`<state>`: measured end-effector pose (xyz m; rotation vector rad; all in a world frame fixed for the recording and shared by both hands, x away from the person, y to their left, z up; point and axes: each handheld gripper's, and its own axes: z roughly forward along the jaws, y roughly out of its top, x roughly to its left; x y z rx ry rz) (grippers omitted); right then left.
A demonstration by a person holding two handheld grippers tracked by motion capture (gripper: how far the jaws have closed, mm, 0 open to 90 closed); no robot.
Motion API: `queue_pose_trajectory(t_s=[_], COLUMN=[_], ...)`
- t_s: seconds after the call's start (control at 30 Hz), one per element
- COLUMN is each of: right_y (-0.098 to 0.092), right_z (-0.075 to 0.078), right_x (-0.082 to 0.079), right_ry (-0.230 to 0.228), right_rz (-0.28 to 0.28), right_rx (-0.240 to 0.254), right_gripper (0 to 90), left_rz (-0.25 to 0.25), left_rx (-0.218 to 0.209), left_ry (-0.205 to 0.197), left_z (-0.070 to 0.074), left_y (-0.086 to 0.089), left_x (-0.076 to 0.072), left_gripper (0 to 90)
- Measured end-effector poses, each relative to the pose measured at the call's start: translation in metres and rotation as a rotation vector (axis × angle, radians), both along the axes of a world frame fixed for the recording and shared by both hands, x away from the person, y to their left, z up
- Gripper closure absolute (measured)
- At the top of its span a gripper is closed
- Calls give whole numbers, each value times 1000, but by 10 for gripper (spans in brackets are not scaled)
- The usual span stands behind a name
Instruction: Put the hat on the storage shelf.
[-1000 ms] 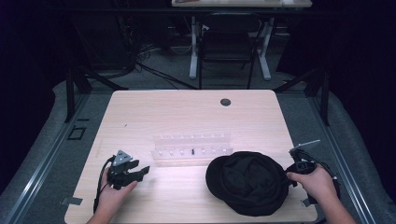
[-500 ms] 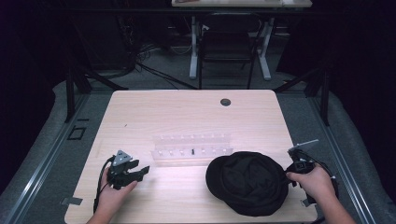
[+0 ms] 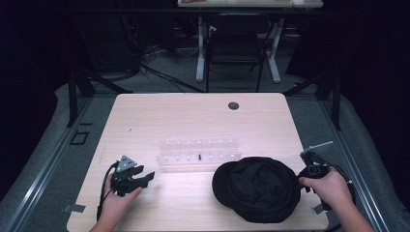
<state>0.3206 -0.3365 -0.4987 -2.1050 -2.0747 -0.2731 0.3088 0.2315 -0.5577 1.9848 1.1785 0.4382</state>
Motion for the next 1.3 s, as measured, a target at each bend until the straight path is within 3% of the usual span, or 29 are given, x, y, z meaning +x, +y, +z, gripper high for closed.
queue_pose_trajectory(t_s=[0.2, 0.27, 0.3, 0.33, 0.37, 0.4, 0.57, 0.83, 1.03, 1.17, 1.2, 1.23, 1.3], right_y=[5, 6, 8, 8, 11, 11, 16, 24, 22, 24, 23, 27, 29], right_z=[18, 27, 28, 34, 35, 40, 55, 71, 85, 94, 98, 98, 103], right_x=[-2, -1, -3, -2, -3, -3, -4, -7, -7, -8, -7, -8, -7], right_ry=[-45, -35, -72, -55, -84, -73, -73, -96, -100, -101, -88, -114, -104], right_rz=[-11, 18, -15, 7, -26, -2, 36, 38, 25, 33, 58, 19, 31], right_rx=[0, -19, 4, -10, 5, -13, -5, 1, 59, 46, 41, 43, 25], right_gripper=[877, 877, 877, 877, 877, 877, 877, 877, 878, 878, 878, 878, 878], left_rz=[1, 1, 0, 0, 1, 1, 1, 1, 2, 1, 1, 1, 1], left_rx=[-1, -1, -1, -1, -1, -2, -1, -1, -4, -2, -2, -2, -1], left_ry=[-1, -1, -1, -1, -1, -1, -2, -2, -1, -1, -1, -1, -1], left_z=[0, 0, 0, 0, 0, 0, 0, 0, 0, 0, 0, 0, 0], left_y=[0, 0, 0, 0, 0, 0, 0, 0, 0, 0, 0, 0, 0], left_x=[0, 0, 0, 0, 0, 0, 0, 0, -1, -1, -1, -1, -1], left_gripper=[454, 454, 454, 454, 454, 454, 454, 454, 454, 454, 454, 454, 454])
